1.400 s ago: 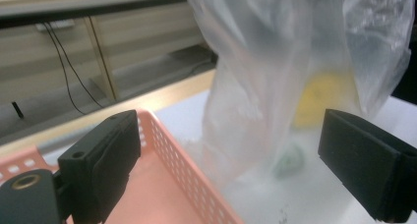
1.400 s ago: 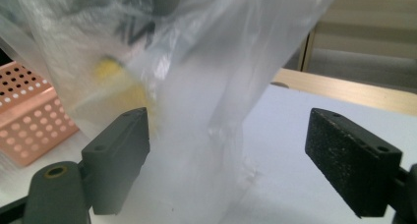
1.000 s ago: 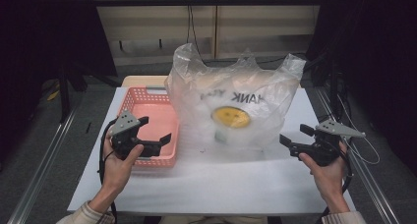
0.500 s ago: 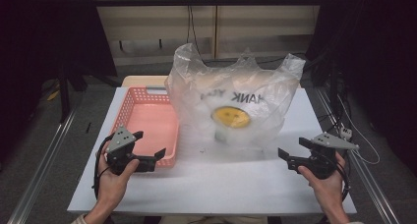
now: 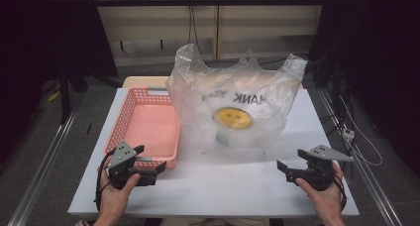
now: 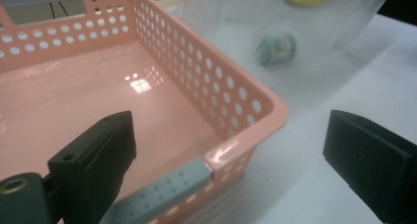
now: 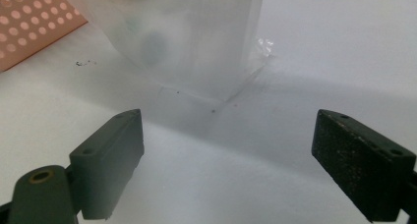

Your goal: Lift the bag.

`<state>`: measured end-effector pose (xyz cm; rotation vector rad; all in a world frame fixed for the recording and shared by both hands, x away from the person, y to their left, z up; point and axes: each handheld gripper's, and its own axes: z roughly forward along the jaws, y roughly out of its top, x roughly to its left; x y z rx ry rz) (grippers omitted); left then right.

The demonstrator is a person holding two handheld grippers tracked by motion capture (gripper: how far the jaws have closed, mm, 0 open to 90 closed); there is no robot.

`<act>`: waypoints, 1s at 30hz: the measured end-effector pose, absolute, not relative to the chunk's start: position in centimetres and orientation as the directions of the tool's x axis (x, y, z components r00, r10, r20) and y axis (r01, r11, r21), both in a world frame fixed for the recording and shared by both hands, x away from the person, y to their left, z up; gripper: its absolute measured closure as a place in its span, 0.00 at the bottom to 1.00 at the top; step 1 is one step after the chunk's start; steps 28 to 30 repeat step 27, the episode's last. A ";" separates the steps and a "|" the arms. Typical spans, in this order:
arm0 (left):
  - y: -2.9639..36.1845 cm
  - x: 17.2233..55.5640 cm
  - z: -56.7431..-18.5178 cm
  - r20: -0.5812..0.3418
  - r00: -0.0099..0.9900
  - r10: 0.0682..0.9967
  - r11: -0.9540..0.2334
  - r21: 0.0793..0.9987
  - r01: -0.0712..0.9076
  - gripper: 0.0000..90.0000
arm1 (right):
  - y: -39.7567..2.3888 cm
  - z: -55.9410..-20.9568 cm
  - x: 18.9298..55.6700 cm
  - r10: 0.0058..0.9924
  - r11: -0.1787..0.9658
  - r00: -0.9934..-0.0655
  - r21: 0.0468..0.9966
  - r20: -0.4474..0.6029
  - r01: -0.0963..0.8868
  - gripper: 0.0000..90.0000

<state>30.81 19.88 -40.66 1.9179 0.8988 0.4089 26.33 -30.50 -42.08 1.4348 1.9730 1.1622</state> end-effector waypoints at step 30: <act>21.5 29.7 -41.3 -0.082 0.644 0.761 -0.231 0.893 0.387 0.06 | -30.4 -42.8 25.8 0.916 0.086 -0.370 0.825 0.155 0.558 0.14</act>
